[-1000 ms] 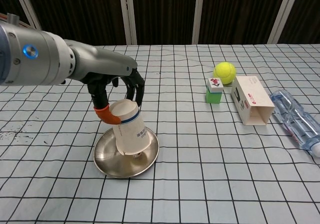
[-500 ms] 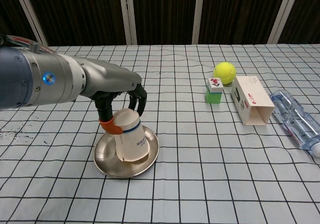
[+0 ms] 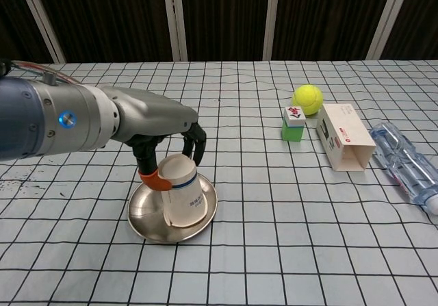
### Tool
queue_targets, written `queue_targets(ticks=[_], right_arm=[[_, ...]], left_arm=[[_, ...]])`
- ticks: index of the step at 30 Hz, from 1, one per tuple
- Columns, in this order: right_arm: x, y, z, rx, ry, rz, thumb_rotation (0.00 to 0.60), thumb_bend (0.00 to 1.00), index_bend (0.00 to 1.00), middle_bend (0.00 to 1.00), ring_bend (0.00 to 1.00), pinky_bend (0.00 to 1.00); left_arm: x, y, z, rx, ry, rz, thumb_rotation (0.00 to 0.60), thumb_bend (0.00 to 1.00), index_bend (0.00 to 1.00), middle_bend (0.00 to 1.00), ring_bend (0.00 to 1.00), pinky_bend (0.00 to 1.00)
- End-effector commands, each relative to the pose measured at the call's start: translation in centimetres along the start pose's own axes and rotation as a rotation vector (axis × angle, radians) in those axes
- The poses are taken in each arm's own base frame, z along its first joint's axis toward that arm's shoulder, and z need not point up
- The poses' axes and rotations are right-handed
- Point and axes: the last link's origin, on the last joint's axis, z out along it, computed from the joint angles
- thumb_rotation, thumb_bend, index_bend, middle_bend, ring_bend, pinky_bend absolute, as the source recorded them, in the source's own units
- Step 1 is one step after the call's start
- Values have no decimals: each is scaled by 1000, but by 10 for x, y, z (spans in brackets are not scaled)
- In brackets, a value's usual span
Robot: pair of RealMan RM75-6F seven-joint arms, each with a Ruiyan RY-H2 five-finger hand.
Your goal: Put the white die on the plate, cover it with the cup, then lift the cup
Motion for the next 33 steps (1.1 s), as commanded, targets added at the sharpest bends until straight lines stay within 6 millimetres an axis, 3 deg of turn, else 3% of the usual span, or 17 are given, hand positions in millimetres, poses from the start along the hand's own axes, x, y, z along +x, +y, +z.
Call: queue_targets(ticks=[1,8,21,33], right_arm=[[0,0,0,1,0,0,600,42,108,124,116,36],[0,-1,0,1,-4,0,600,42,108,125,116,36],[0,1,0,-9,-16,-3,600,41,108,124,116,36],[1,0,-1,-7,-11,3,600,42,108,125,116,36]], left_arm=[[2,-3,-3,10,-14,39,600,462,230,193,75,129],[3,-8,-6,24,8,47,600,462,162,126,76,131],[-7,-6,-3,-6,29,32,600,464,191,210,145,211],[-8,-4,-6,-40,56,21,600,483,294,291,191,235]])
